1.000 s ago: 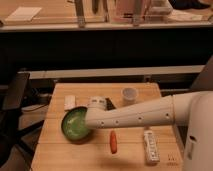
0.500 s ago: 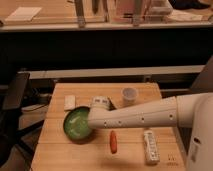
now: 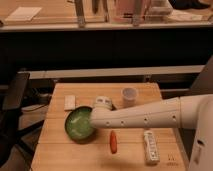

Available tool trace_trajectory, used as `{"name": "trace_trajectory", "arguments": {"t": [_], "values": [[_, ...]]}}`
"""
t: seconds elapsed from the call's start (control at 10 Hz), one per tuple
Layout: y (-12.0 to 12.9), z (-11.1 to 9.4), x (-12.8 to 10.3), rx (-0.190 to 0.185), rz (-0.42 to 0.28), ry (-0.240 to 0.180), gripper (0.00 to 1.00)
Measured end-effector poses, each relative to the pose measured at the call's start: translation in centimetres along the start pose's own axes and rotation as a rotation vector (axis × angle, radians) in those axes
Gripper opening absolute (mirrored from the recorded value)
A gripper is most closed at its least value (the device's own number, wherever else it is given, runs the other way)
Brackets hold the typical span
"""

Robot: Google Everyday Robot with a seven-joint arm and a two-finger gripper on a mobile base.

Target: Drag the ceramic bowl in a circle

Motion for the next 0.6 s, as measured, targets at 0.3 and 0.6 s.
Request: {"name": "trace_trajectory", "arguments": {"t": [0.3, 0.6], "values": [[1.3, -0.1, 0.2, 0.001, -0.003, 0.001, 0.03], [1.6, 0.2, 0.4, 0.007, -0.011, -0.002, 0.03]]}}
